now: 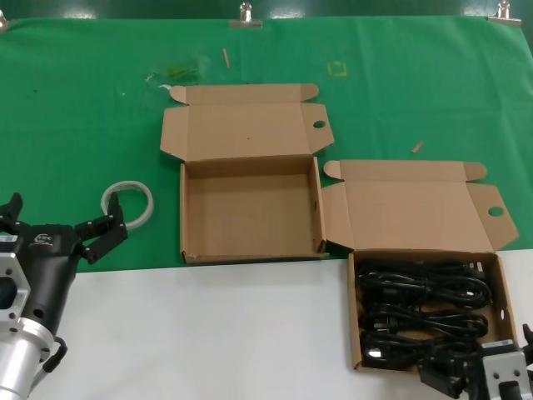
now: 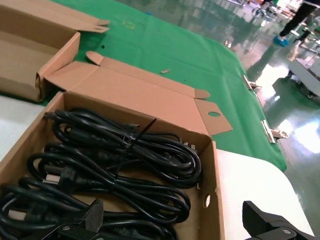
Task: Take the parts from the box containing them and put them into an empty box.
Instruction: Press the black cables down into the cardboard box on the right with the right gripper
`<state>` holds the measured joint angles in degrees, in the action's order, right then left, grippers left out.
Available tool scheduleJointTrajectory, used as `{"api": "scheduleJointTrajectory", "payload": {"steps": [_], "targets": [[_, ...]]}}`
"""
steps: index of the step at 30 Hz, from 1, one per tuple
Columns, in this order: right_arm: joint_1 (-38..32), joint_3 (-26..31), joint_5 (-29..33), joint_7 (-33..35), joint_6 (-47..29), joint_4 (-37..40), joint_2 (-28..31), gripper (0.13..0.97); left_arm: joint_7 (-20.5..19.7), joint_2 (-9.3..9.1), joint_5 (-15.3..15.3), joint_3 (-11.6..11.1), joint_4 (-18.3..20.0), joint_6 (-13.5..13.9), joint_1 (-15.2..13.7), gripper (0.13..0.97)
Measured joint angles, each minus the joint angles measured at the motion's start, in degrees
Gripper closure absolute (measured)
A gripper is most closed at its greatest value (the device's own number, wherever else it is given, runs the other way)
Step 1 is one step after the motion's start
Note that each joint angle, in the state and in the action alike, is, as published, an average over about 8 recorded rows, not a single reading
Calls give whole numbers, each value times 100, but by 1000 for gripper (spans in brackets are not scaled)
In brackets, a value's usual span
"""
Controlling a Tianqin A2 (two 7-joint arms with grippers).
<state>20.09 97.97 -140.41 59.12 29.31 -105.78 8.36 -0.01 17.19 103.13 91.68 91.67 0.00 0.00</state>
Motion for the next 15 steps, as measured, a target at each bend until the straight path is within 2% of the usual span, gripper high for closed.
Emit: {"api": "scheduleJointTrajectory", "payload": {"steps": [9, 15], "targets": [[-194, -647, -1306, 1817, -267, -6, -5, 129, 0, 0, -1, 0, 0, 0, 0, 132], [-488, -854, -1648, 2664, -332, 177, -8, 129, -1, 0, -1, 0, 0, 0, 0, 132]]}}
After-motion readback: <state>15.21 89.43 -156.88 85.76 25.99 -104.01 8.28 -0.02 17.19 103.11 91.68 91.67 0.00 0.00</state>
